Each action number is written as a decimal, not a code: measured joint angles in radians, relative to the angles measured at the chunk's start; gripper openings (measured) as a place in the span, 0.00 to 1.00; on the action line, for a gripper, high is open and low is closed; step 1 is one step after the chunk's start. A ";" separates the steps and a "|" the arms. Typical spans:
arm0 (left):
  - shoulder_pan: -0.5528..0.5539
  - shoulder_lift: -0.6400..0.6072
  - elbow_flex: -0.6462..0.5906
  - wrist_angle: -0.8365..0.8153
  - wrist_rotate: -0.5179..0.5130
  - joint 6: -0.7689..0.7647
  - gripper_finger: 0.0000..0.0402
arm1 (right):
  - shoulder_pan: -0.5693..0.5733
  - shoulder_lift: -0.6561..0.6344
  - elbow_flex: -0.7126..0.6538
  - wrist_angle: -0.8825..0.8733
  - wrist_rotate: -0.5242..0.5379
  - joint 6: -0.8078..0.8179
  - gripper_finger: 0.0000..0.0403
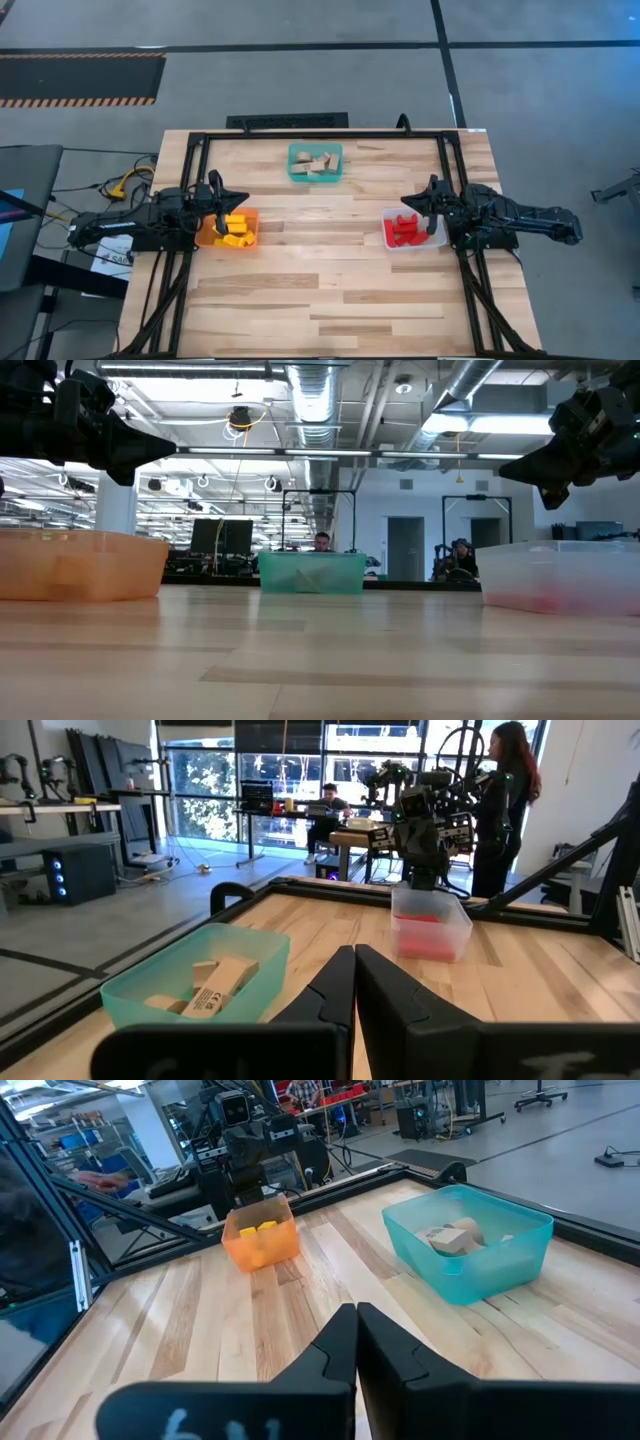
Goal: Sort & place blocks by color
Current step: Return to Home Position
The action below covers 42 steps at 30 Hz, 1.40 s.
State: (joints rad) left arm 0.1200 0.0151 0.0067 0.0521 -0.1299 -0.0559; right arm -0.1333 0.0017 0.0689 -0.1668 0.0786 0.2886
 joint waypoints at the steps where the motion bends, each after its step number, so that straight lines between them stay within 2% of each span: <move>1: 0.000 0.000 0.000 0.000 0.000 0.000 0.00 | 0.000 0.000 0.000 0.000 0.000 0.000 0.08; 42: 0.000 0.000 0.000 0.000 0.000 0.000 0.00 | 0.000 0.000 -0.001 0.000 0.001 0.000 0.07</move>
State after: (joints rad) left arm 0.1200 0.0151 0.0065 0.0521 -0.1301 -0.0559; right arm -0.1331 0.0017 0.0681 -0.1667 0.0792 0.2882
